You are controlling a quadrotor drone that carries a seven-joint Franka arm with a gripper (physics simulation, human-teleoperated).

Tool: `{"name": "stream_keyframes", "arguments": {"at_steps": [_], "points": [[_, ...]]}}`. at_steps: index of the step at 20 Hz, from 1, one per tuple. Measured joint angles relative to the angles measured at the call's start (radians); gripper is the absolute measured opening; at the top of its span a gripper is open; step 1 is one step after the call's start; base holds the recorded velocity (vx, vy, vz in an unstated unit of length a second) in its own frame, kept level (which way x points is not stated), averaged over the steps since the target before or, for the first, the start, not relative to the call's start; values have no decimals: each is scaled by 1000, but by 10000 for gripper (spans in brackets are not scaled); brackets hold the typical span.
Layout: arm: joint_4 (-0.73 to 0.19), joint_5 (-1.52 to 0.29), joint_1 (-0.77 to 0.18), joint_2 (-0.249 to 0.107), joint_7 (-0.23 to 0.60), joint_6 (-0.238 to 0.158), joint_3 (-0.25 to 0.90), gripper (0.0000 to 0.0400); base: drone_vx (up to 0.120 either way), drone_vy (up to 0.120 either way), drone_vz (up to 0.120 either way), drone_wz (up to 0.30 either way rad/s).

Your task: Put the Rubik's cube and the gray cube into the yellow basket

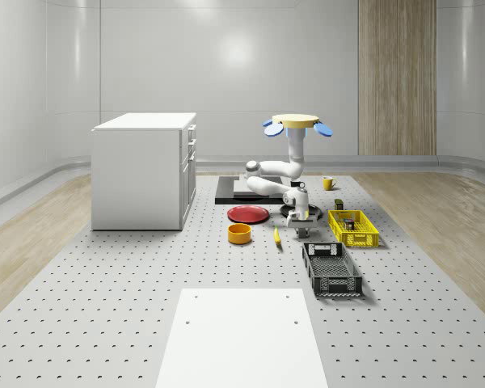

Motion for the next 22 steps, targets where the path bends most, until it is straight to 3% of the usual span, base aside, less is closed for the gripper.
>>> {"name": "stream_keyframes", "arguments": {"at_steps": [12,22], "points": [[-28,72,16,-4,0,-35,78,251,0,0,0,0],[-50,155,26,-15,3,-62,165,250,0,0,116,0]]}}
